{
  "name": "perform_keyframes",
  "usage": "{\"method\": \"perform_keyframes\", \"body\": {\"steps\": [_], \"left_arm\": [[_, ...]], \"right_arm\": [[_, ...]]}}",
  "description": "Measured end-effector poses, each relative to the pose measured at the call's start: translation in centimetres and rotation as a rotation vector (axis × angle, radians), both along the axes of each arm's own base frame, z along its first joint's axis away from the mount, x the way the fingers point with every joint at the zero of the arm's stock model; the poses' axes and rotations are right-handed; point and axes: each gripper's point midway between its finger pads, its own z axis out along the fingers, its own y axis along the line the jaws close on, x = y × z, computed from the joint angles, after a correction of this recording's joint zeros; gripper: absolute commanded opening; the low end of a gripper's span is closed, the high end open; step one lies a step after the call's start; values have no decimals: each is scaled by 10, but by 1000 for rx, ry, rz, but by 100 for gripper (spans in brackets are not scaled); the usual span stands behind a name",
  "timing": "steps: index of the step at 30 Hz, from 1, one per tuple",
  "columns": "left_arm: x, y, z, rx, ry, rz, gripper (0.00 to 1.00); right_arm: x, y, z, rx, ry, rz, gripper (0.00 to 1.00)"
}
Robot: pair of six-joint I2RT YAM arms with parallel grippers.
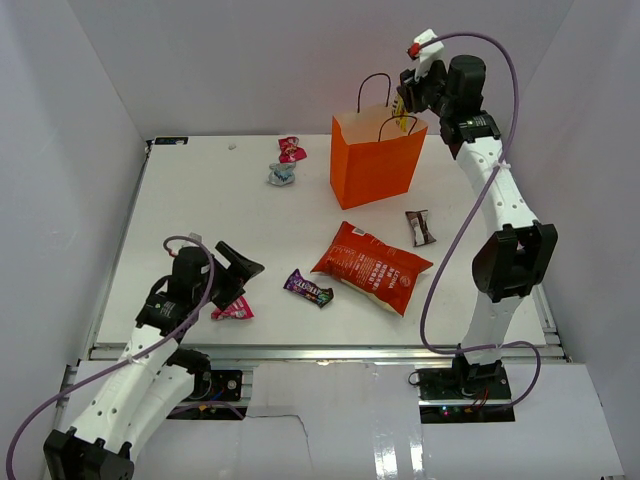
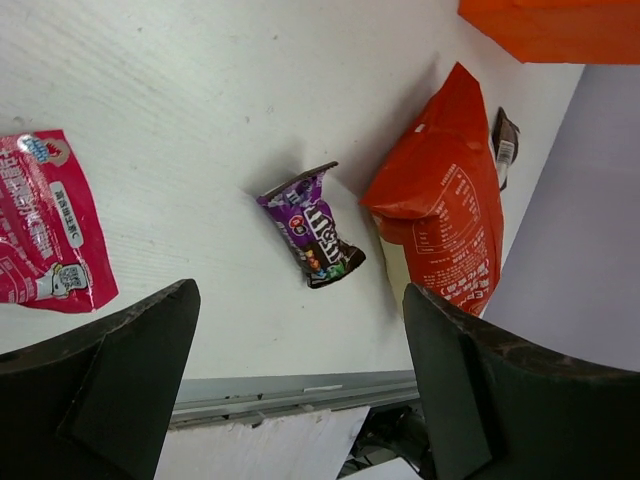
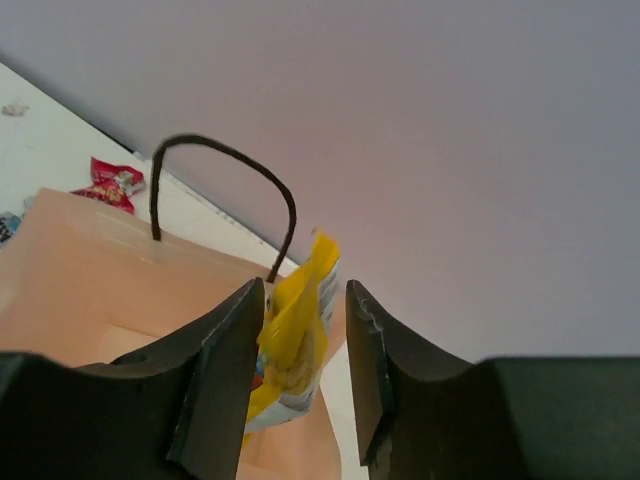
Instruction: Place the snacks into the paper bag
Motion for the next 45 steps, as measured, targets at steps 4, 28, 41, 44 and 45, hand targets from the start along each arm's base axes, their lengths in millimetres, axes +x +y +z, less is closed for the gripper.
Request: {"method": "perform_keyframes", "body": {"steps": [4,28,41,44,45], "left_arm": [[-1,4,-13,-2,80,56,93],[-41,55,-72,212,612,444,79],[-34,65,-90,273,616,499,76],[-33,65,-97,279,624,499,75],[-33,65,-99,282,628,498,74]], "right_arm": [[4,-10,-19,-13,36,-21,70],[-256,-10,-94,-106,299,488,94],[-296,1,-138,-97,422,630,94],[-299,6,-138,-95,422,655,94],[-301,8,-138,-93,421,664,94]]}}
